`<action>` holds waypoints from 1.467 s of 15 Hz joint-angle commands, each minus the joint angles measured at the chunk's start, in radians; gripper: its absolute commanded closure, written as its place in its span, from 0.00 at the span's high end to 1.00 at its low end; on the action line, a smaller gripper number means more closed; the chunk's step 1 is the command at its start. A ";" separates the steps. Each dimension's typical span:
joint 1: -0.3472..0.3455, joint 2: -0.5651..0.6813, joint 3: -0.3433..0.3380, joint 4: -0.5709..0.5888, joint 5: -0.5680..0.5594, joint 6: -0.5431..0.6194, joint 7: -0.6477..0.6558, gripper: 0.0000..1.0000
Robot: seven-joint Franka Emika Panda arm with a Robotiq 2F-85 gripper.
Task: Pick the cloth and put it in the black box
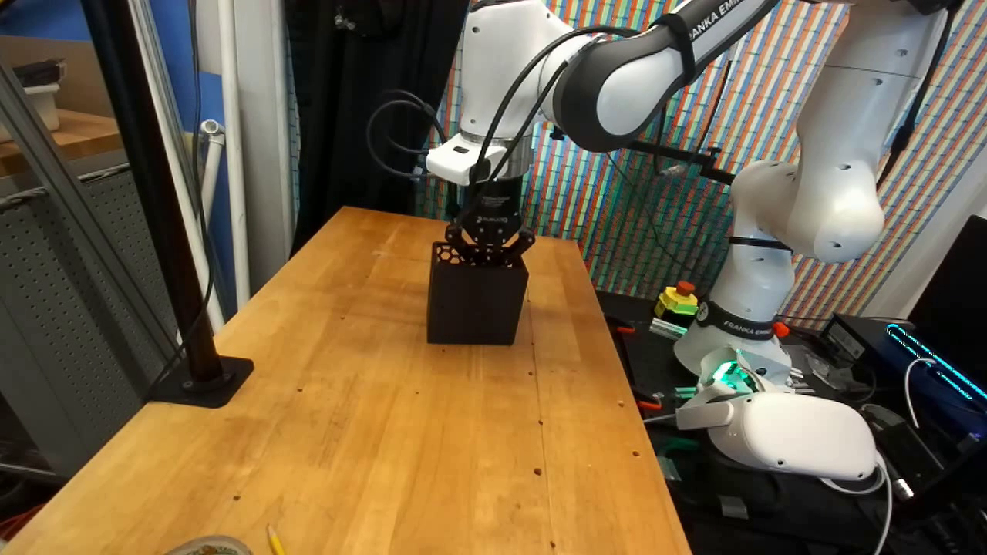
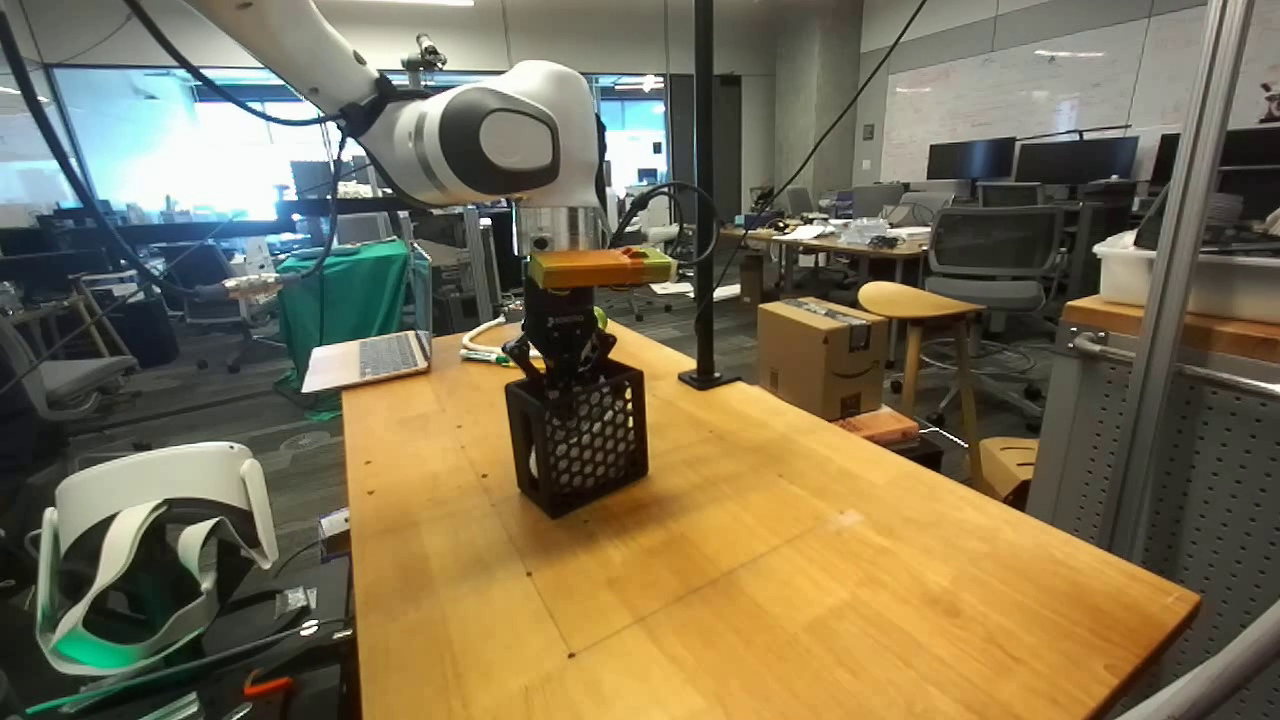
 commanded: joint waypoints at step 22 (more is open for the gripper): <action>-0.024 0.000 0.006 -0.008 0.000 0.015 -0.083 0.01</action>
